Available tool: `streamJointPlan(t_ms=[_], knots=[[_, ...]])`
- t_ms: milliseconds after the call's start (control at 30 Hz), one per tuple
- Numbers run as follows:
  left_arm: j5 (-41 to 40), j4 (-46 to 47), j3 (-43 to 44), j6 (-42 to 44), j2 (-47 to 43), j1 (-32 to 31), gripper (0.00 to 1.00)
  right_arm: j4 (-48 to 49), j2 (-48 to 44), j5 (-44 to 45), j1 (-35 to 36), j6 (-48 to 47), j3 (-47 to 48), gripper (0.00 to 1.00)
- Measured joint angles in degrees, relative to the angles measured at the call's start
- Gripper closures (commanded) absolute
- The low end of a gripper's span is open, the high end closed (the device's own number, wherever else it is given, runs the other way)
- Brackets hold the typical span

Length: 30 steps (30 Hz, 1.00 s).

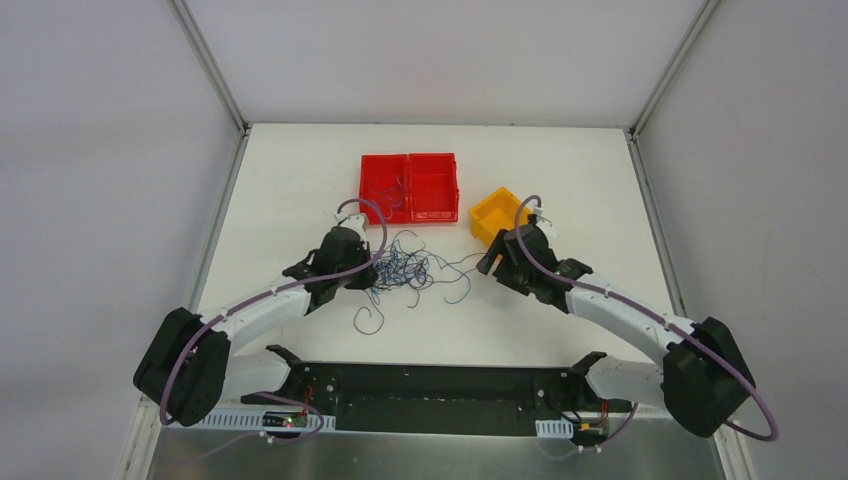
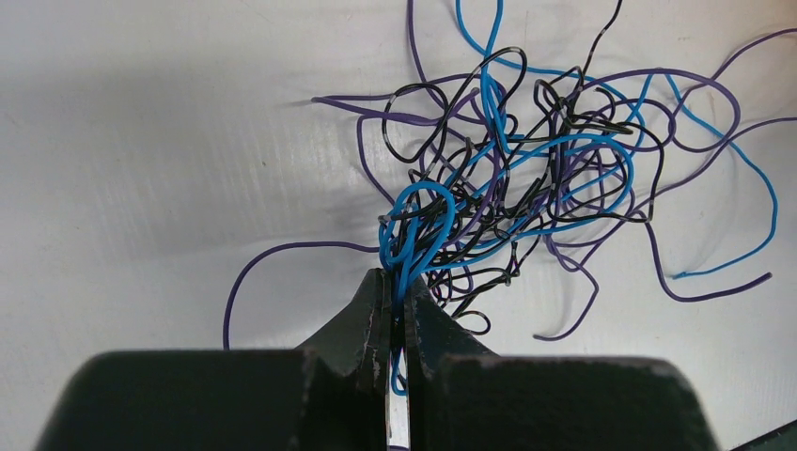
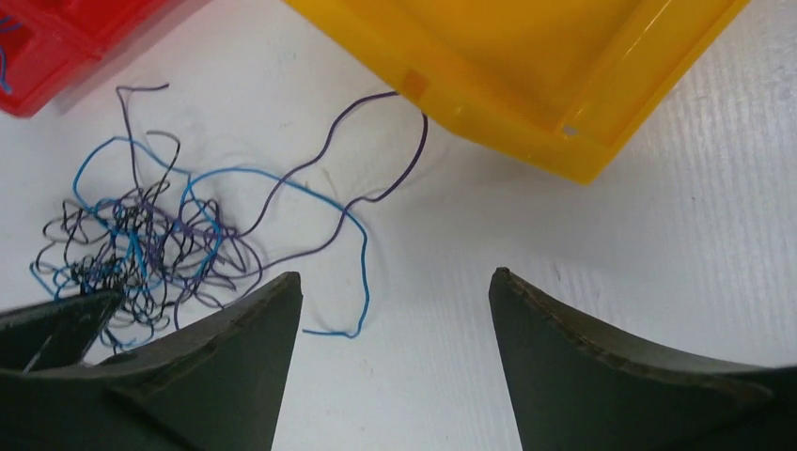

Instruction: Untangle the cables

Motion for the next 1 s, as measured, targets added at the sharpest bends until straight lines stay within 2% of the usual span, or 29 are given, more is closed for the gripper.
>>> streamJointPlan(t_ms=[200,367,533,600,667,700,867,1000], knots=[[0.0,0.55,-1.36,0.02,-0.87,0.0,1.0,5.07,8.76,11.47,3.48,8.13,0.42,0.35],[0.0,1.25,-1.86,0.02,-0.98,0.0,1.0,10.34,15.87,16.0,4.13,13.27,0.48,0.4],[-0.02,1.64,-2.58,0.04,-1.86,0.0,1.0,14.75,20.96,19.15,5.22,16.26,2.51,0.57],[-0.02,1.88,-2.93,0.04,-2.34,0.0,1.0,16.48,22.08,20.04,5.62,17.2,2.58,0.7],[-0.02,2.01,-2.99,0.04,-2.54,0.0,1.0,18.36,22.69,20.85,5.86,18.1,2.38,0.96],[-0.02,2.21,-2.99,0.04,-2.54,0.0,1.0,19.08,22.8,21.16,5.9,18.16,2.27,1.0],[-0.37,2.47,-2.99,0.04,-2.54,0.0,1.0,21.05,21.75,22.93,6.34,18.51,1.79,1.0],[-0.74,2.45,-2.99,0.04,-2.54,0.0,1.0,18.67,14.01,25.31,6.99,16.72,0.15,1.0]])
